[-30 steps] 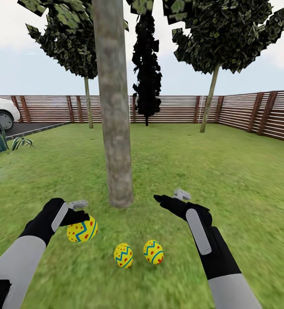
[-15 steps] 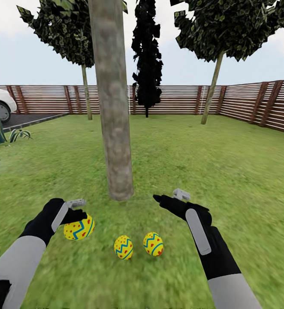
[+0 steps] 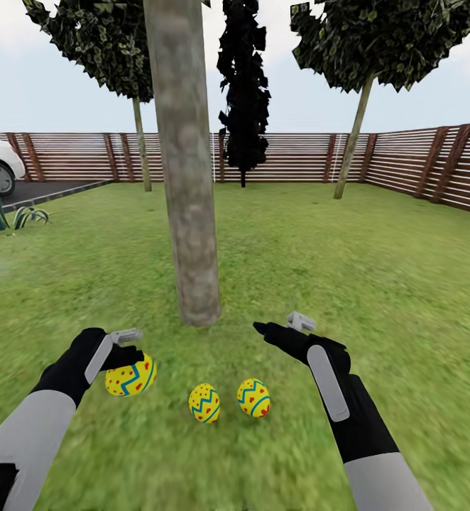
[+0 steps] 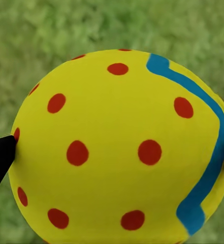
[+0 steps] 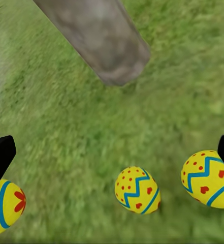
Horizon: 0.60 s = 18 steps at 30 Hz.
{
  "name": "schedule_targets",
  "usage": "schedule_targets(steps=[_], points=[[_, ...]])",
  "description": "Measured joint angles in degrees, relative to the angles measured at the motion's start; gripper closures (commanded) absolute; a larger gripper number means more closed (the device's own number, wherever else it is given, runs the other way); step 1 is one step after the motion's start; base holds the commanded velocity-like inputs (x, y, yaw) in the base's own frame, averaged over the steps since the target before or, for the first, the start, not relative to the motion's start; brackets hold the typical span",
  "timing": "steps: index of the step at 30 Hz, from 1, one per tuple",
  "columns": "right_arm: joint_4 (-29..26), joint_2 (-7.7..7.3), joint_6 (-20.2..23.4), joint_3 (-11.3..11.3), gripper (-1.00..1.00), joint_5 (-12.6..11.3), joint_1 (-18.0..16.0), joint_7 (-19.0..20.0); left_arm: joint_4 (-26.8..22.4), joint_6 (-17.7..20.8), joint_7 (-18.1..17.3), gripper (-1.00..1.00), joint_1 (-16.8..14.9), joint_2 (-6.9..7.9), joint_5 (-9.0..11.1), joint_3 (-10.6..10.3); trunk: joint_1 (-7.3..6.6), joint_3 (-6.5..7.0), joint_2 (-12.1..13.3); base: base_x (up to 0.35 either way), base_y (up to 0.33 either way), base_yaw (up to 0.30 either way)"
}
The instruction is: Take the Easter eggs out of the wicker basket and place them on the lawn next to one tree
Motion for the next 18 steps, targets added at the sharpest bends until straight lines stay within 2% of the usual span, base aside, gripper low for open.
schedule_targets(steps=[15,18], points=[[0.0,-0.01,0.0,-0.1,-1.00,0.0,0.0,0.0,0.0,0.0,-0.1,1.00,0.0,0.02,-0.2,0.0,0.39,-3.33,-0.2,0.000,0.000,0.000],[0.0,0.00,0.0,0.0,-1.00,0.0,0.0,0.0,-0.1,0.0,-0.1,1.00,0.0,0.07,-0.1,0.0,0.38,-3.33,-0.2,0.000,0.000,0.000]])
